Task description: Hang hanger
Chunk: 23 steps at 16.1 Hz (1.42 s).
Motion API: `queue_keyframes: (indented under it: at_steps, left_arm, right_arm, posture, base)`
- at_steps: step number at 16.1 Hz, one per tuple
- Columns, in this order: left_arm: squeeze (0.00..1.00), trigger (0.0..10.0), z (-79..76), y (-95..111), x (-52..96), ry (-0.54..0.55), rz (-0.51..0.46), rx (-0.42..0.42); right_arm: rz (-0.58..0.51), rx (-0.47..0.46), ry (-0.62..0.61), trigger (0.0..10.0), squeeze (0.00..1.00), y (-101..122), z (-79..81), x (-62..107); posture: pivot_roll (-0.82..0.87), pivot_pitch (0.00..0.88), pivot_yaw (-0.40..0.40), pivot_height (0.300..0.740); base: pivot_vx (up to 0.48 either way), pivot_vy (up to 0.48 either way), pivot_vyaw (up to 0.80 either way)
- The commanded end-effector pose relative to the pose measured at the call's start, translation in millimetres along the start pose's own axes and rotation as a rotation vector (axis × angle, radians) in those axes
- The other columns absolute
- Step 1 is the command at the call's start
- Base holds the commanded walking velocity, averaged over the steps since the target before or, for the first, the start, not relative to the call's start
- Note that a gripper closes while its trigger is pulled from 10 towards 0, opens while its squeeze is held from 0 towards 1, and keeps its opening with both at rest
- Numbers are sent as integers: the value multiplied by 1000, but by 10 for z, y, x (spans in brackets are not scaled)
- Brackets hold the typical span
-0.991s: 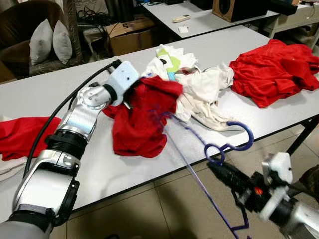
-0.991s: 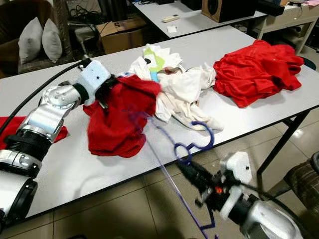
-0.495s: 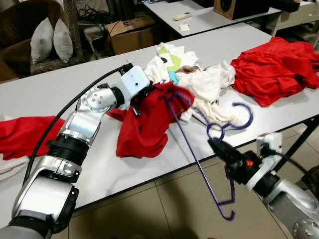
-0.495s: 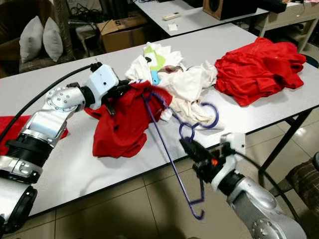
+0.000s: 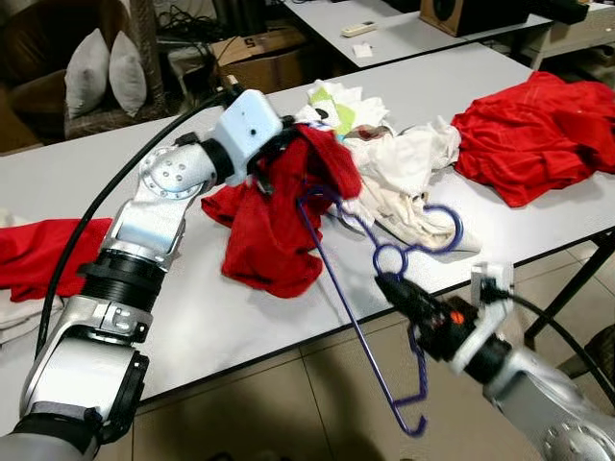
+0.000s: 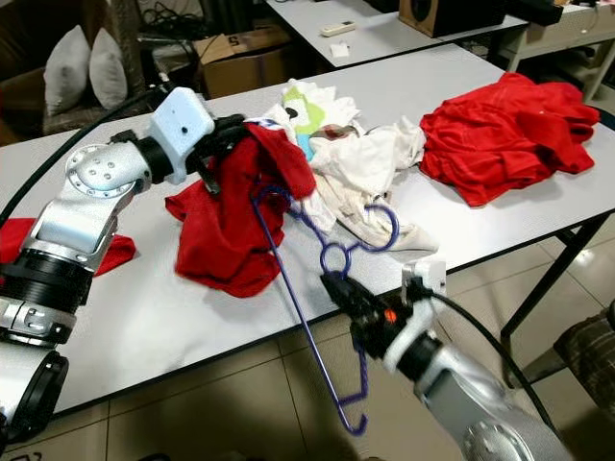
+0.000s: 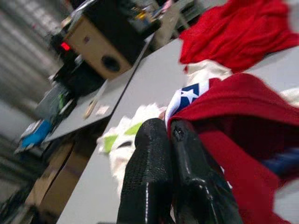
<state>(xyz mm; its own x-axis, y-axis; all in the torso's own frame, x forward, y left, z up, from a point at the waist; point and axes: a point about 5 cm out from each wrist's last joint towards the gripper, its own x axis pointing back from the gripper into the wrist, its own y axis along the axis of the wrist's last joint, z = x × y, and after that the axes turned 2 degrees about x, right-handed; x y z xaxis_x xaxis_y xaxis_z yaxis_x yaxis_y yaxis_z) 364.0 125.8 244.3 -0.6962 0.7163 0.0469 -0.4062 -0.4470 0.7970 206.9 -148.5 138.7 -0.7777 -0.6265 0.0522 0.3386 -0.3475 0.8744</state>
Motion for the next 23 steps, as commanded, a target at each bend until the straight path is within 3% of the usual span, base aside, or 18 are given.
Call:
queue_keyframes:
  at_steps: [1,4,7,9,10,14,17,21,23]
  left_arm:
    - [0,0,-36,17,12,-52,3,-19]
    - [0,0,-197,-143,39,-149,92,-46]
    - [0,0,-51,-258,45,28,161,-76]
    - [0,0,120,-212,70,146,168,-110]
    - [0,0,133,-192,75,147,161,-118]
    - [0,0,48,-95,32,49,99,-125]
    - [0,0,-143,-165,4,-83,124,-113]
    - [0,0,-275,-150,-65,-109,104,-97]
    - [0,0,-226,-142,-88,-66,110,-104]
  right_arm:
    - [-50,-11,-20,10000,0,74,-30,1]
    - [-168,-75,-36,10000,0,222,-77,-20]
    - [-108,-53,90,10000,0,150,100,45]
    - [-77,-72,74,10000,0,79,104,110]
    - [-77,-78,49,10000,0,77,75,119]
    - [-121,-133,-88,10000,0,138,-168,88]
    - [-182,-198,-76,10000,0,252,-249,-43]
    - [-44,-205,6,10000,0,95,-127,-184]
    - [27,-177,33,10000,0,19,-81,-193]
  posture:
    - [-126,0,123,740]
    - [-129,0,126,740]
    - [-127,0,120,740]
    - [-129,0,117,740]
    - [-131,0,118,740]
    - [-135,0,124,740]
    - [-129,0,118,740]
    - [-117,0,104,740]
    - [-117,0,104,740]
  base:
    - [0,0,0]
    - [0,0,0]
    - [0,0,0]
    - [0,0,0]
    - [0,0,0]
    - [0,0,0]
    - [0,0,0]
    - [0,0,0]
    - [0,0,0]
